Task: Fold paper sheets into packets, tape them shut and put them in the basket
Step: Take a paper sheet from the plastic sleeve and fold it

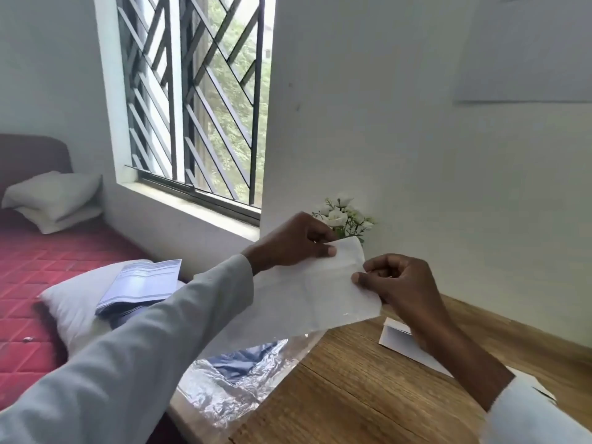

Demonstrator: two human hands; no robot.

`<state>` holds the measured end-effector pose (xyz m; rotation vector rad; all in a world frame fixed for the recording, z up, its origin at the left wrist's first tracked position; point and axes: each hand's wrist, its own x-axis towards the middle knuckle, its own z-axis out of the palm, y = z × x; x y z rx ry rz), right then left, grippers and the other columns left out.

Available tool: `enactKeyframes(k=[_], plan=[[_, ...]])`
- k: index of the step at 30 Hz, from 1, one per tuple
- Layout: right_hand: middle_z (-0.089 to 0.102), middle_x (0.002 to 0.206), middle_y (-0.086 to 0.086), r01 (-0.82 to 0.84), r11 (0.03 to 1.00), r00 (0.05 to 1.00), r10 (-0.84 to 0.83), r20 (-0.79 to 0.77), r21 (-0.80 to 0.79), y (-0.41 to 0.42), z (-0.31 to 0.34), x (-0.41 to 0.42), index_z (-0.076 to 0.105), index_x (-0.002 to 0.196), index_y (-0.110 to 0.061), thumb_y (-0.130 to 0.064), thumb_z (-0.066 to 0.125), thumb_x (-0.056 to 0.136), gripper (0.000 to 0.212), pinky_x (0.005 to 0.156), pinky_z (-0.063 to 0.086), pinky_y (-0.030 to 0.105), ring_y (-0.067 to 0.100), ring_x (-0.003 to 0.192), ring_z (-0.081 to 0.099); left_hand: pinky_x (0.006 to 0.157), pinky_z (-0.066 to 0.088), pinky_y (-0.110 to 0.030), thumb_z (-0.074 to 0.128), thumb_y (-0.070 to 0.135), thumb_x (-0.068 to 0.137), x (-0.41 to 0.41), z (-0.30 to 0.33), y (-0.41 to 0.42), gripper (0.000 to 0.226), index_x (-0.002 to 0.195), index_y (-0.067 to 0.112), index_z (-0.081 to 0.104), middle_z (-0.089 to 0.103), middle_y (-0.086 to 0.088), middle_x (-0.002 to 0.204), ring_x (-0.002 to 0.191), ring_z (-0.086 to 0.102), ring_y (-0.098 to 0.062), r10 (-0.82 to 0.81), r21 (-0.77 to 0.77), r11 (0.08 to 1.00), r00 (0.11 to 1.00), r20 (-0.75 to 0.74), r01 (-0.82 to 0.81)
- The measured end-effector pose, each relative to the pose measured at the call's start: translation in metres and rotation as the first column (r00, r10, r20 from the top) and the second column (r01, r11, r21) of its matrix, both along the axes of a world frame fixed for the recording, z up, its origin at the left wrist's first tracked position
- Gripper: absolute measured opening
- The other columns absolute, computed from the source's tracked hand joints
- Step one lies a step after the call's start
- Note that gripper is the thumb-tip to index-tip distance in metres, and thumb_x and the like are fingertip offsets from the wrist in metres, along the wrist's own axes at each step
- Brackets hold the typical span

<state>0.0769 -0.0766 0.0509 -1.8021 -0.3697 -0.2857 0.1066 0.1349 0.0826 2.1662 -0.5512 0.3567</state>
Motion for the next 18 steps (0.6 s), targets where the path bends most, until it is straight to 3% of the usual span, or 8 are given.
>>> enactKeyframes(k=[2,4,9,12,15,18], plan=[[0.073,0.075,0.015,0.01,1.0,1.0,-0.01,-0.029,0.021,-0.016,0.002,-0.003,0.073,0.082,-0.009,-0.011,0.083,0.073,0.014,0.067,0.06,0.042,0.03,0.07,0.071,0.054,0.034,-0.012,0.073,0.007,0.084,0.007,0.001,-0.018,0.016,0.073,0.019,0.072,0.052,0.016,0.055,0.052,0.04,0.006,-0.038,0.022,0.999,0.999,0.035,0.038],[0.074,0.079,0.019,0.025,0.999,0.998,-0.022,-0.053,0.048,-0.031,0.002,-0.007,0.073,0.083,-0.007,-0.008,0.083,0.073,0.014,0.07,0.062,0.045,0.034,0.077,0.073,0.057,0.037,-0.014,0.071,0.011,0.086,0.013,0.001,-0.036,0.009,0.08,0.016,0.076,0.056,0.019,0.057,0.054,0.043,0.007,-0.052,0.042,0.998,0.997,0.065,0.05],[0.074,0.072,0.014,0.091,0.993,0.994,-0.086,-0.074,0.07,-0.06,-0.003,-0.014,0.072,0.08,-0.005,-0.009,0.082,0.074,0.013,0.07,0.062,0.045,0.031,0.072,0.074,0.065,0.044,-0.012,0.066,0.016,0.09,0.016,-0.001,-0.078,0.014,0.097,0.009,0.076,0.07,0.011,0.082,0.065,0.056,0.009,-0.09,0.167,0.983,0.991,0.097,0.073],[0.076,0.076,0.012,0.11,0.99,0.988,-0.098,-0.121,0.091,-0.075,-0.005,-0.017,0.074,0.08,-0.005,-0.011,0.08,0.076,0.009,0.068,0.062,0.04,0.026,0.072,0.074,0.071,0.052,-0.023,0.065,0.015,0.091,0.017,-0.002,-0.099,0.015,0.098,0.008,0.076,0.075,0.002,0.092,0.076,0.065,-0.005,-0.121,0.185,0.977,0.989,0.081,0.104],[0.077,0.078,0.012,0.1,0.988,0.977,-0.076,-0.198,0.114,-0.089,-0.004,-0.02,0.075,0.082,-0.003,-0.008,0.078,0.078,0.007,0.06,0.058,0.031,0.021,0.068,0.074,0.075,0.055,-0.029,0.065,0.016,0.091,0.02,-0.006,-0.116,0.016,0.099,0.009,0.076,0.076,-0.003,0.094,0.081,0.068,-0.011,-0.135,0.186,0.975,0.989,0.067,0.121],[0.077,0.083,0.014,0.077,0.987,0.963,-0.037,-0.269,0.139,-0.099,-0.005,-0.021,0.075,0.088,-0.003,-0.005,0.075,0.08,0.008,0.068,0.06,0.036,0.026,0.076,0.075,0.071,0.051,-0.024,0.065,0.017,0.091,0.021,-0.011,-0.132,0.016,0.1,0.01,0.076,0.076,-0.002,0.096,0.078,0.065,-0.006,-0.157,0.164,0.975,0.987,0.044,0.148]])
